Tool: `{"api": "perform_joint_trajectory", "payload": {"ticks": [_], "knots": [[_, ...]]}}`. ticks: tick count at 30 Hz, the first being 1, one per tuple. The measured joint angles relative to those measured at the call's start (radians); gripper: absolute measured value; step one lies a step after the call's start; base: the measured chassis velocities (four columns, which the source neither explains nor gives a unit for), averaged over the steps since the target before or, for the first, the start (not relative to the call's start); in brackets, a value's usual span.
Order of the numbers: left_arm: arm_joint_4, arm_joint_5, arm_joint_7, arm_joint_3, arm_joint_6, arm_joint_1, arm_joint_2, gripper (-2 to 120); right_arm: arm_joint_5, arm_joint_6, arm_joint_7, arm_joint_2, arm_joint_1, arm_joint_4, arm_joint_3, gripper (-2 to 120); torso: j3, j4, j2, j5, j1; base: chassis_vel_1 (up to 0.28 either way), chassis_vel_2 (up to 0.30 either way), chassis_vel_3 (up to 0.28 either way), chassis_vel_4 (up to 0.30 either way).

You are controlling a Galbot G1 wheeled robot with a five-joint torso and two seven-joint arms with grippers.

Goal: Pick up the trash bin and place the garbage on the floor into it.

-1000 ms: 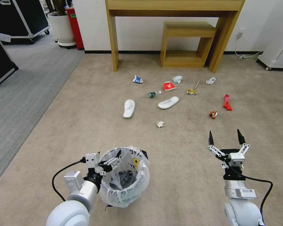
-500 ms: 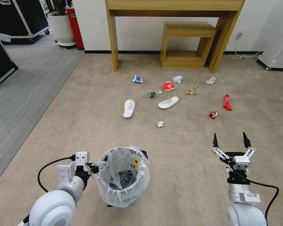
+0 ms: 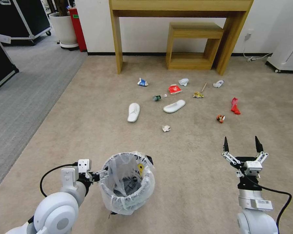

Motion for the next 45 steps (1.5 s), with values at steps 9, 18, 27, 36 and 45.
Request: {"api": "perform_joint_trajectory", "payload": {"ticks": [9, 18, 27, 36, 45], "knots": [[0.057, -0.013, 0.015, 0.06, -0.016, -0.041, -0.048, 100, 0.002, 0.003, -0.001, -0.001, 0.0, 0.0, -0.001, 100, 0.0, -0.0001, 0.0, 0.0, 0.0, 0.0, 0.0, 0.0, 0.0], [0.113, -0.014, 0.02, 0.114, -0.024, -0.065, -0.09, 100, 0.002, 0.004, -0.003, -0.006, -0.002, 0.007, -0.004, 100, 0.0, 0.0, 0.0, 0.0, 0.0, 0.0, 0.0, 0.0, 0.0], [0.162, -0.032, 0.03, 0.097, -0.018, -0.057, -0.089, 99, 0.003, 0.004, -0.004, -0.018, 0.008, 0.002, -0.027, 100, 0.0, 0.0001, 0.0, 0.0001, 0.0, 0.0, 0.0, 0.0, 0.0], [0.199, -0.03, -0.008, 0.097, 0.023, -0.067, -0.11, 100, 0.003, 0.006, -0.004, -0.02, 0.01, -0.005, -0.026, 100, 0.0, 0.0, 0.0, 0.0001, 0.0, 0.0, 0.0, 0.0, 0.0], [0.242, -0.07, -0.009, 0.113, 0.01, -0.124, -0.128, 100, 0.003, 0.009, -0.007, -0.017, 0.016, -0.009, -0.031, 100, 0.0, 0.0, 0.0, 0.0005, 0.0, 0.0, 0.0, 0.0, 0.0]]}}
